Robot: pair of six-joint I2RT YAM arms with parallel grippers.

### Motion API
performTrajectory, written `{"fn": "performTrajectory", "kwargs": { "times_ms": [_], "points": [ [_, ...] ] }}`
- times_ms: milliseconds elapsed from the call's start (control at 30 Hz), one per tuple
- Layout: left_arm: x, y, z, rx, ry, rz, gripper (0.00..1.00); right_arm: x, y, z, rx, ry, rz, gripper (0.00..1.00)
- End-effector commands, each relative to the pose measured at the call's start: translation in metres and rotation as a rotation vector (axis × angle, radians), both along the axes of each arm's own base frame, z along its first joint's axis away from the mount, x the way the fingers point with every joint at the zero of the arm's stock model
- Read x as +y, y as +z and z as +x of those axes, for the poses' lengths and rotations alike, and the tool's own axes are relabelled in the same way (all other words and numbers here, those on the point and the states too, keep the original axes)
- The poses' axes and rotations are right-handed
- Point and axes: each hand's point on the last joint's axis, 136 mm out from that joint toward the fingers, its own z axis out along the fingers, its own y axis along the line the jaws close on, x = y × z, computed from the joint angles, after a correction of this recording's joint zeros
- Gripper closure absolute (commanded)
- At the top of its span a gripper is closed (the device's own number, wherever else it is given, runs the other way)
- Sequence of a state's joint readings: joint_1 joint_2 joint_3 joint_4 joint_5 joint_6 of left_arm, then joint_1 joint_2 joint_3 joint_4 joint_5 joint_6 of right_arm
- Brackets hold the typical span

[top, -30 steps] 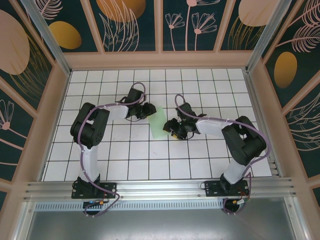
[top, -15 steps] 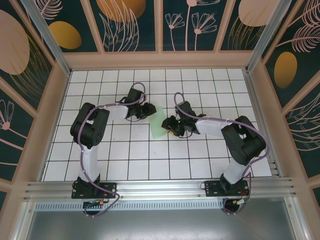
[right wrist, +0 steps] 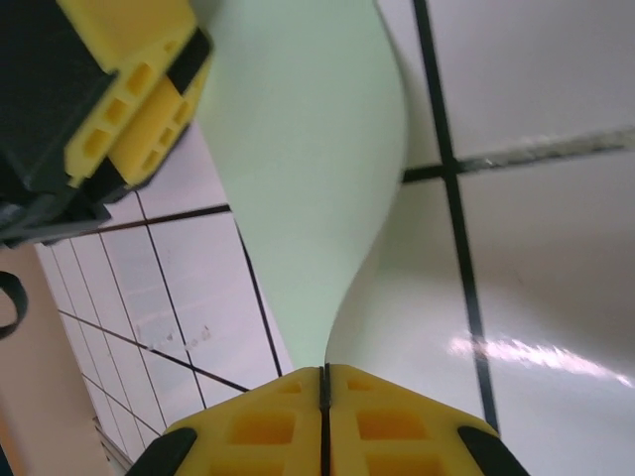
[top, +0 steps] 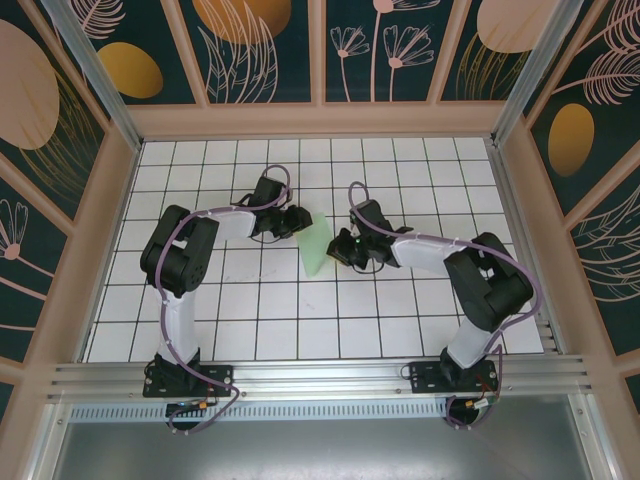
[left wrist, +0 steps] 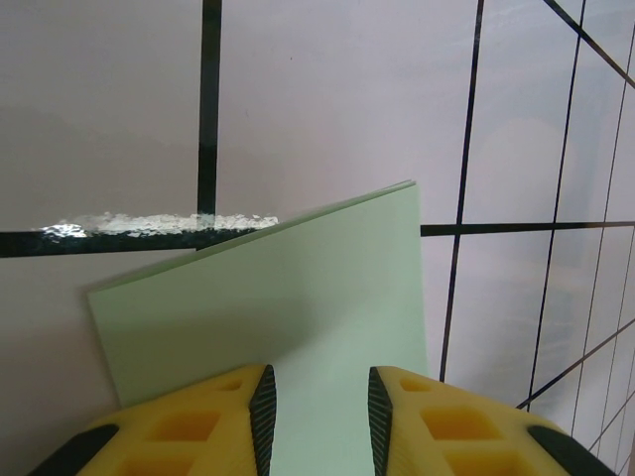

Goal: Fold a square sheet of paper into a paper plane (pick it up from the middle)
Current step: Third fold the triangle at the center of the table.

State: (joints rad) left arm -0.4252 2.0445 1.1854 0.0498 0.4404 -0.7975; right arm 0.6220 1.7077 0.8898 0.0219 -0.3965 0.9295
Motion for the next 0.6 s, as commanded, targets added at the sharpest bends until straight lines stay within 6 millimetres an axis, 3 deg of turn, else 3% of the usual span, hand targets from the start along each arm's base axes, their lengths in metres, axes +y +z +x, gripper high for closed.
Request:
{"fn": "performTrajectory", "kwargs": {
  "times_ms": [0, 167, 300, 367, 567],
  "points": [
    [0.007, -0.014, -0.010, 0.050, -0.011, 0.021, 0.66, 0.015, 0.006, 0.013, -0.030, 0.020, 0.033, 0.91],
    [-0.005, 0.024, 0.000, -0.025, -0.035, -0.055, 0.64, 0.021, -0.001, 0.021, -0.026, 0.030, 0.018, 0.90],
    [-0.004, 0.045, 0.007, -0.086, -0.031, -0.047, 0.62, 0.024, -0.004, 0.025, -0.026, 0.038, 0.011, 0.90],
    [-0.001, 0.045, 0.009, -0.099, -0.028, -0.023, 0.62, 0.024, -0.004, 0.026, -0.029, 0.040, 0.011, 0.90],
    [0.012, 0.019, 0.011, -0.061, -0.008, 0.056, 0.63, 0.026, -0.004, 0.028, -0.036, 0.051, 0.007, 0.90]
  ]
}}
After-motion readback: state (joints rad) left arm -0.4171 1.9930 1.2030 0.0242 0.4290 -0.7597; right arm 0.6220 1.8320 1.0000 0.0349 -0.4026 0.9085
